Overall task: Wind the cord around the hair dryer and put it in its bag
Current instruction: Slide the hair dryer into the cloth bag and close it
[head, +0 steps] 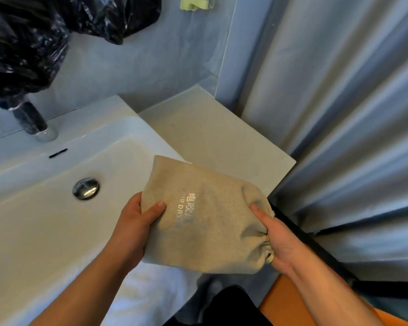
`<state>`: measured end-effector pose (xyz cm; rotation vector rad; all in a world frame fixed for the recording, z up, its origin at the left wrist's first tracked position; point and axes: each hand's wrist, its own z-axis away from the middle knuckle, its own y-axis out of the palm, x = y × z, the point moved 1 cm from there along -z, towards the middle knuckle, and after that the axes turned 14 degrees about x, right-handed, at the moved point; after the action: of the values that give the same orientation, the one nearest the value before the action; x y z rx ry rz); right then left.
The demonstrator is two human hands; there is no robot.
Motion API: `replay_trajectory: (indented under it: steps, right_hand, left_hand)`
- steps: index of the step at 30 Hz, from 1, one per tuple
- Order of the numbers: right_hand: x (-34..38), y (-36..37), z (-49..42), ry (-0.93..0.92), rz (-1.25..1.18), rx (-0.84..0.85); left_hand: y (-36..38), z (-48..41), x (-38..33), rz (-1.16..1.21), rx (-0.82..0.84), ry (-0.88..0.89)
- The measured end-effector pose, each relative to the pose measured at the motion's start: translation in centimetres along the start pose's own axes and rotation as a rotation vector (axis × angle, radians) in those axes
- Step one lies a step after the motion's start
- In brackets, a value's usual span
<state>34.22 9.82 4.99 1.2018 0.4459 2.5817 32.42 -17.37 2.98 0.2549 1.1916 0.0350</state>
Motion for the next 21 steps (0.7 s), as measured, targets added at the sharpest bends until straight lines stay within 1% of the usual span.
replay_trajectory:
  steps: [3,8,16,21]
  right_hand:
    - [2.1,-1.9,-1.5,0.008,0.002,-0.004]
    - [5.8,-5.4,-5.0,0.047,0.004,0.030]
    - [14.2,-11.9,-12.3,0.126,0.139,0.168]
    - [18.9,-15.4,-15.8,0.189,0.185,0.266]
  left_hand:
    - [1.9,-2.4,-0.3,0.007,0.005,-0.012]
    - [5.2,-6.6,-0.7,-0.018,-0.052,-0.020]
    - [12.1,-13.9,-0.7,0.005,-0.220,-0.055]
    - [16.5,-17.0,-0.6,0.096,-0.350,-0.086]
